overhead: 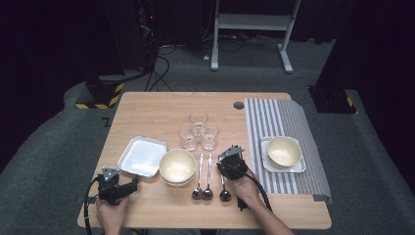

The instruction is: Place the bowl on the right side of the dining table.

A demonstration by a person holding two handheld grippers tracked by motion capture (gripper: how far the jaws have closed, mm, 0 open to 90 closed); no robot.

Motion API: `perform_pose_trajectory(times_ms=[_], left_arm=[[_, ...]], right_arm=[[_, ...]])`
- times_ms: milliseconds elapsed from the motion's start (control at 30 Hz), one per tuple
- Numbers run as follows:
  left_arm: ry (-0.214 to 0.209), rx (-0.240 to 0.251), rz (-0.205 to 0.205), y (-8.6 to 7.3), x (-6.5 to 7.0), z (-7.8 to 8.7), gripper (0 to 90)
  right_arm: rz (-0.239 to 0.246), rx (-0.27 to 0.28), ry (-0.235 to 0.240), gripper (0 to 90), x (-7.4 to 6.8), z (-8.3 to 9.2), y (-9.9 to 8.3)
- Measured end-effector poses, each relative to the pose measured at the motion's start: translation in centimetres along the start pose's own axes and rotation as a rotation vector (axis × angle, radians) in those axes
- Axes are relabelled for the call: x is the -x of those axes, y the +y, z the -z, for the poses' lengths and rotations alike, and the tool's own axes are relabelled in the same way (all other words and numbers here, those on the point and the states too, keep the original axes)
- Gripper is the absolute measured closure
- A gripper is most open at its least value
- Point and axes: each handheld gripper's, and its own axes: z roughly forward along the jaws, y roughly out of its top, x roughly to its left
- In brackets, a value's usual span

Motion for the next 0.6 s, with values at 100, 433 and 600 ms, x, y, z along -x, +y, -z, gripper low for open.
perform_pose_trajectory(times_ms=[100,433,600], left_arm=[[0.000,-0.001,0.000,0.00,0.00,0.00,17.3],[-0.001,0.000,0.001,0.00,-0.01,0.00,17.3],[-0.001,-0.002,-0.001,0.00,-0.04,0.02,17.4]], right_arm=[[-0.003,-0.004,-0.002,78.5,0.03,-0.13,0.19],[-0.017,-0.002,-0.006,79.5,0.16,-0.65,0.80],[-0.031,-0.002,0.001,78.9,0.30,-0.82,0.98]])
